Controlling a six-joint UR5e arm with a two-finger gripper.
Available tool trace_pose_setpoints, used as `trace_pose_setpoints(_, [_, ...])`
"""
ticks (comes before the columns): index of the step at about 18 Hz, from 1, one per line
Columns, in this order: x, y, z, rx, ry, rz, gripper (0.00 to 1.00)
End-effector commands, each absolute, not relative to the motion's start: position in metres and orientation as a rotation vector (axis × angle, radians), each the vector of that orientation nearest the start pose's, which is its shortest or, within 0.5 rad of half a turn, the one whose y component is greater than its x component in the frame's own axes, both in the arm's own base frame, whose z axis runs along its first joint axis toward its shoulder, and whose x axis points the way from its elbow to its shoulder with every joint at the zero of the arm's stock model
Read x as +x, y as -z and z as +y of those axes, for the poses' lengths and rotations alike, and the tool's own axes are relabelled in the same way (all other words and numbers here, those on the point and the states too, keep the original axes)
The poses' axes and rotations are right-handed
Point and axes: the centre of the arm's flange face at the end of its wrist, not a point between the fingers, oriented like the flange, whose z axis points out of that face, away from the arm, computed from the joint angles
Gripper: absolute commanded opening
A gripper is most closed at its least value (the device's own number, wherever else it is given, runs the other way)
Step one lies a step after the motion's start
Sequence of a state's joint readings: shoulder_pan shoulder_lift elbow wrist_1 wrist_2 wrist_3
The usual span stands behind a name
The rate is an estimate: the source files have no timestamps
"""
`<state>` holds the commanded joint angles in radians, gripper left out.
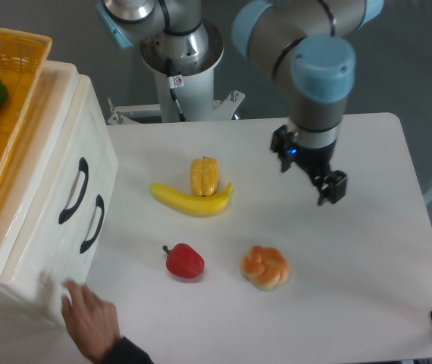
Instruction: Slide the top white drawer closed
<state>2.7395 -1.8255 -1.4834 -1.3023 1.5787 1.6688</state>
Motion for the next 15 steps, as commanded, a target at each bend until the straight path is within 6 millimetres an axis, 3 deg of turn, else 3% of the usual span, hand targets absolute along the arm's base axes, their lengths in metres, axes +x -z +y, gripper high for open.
trace_pose_setpoints(4, [-0.508,-0.420,0.343,-3.011,-0.110,0.816,1.00])
trace_pose_setpoints(12, [-0.531,-0.426,0.284,-2.990,-0.104,0.913,1.00])
trace_pose_setpoints(15, [-0.534,-0.425,0.275,-2.984,-0.100,0.896,1.00])
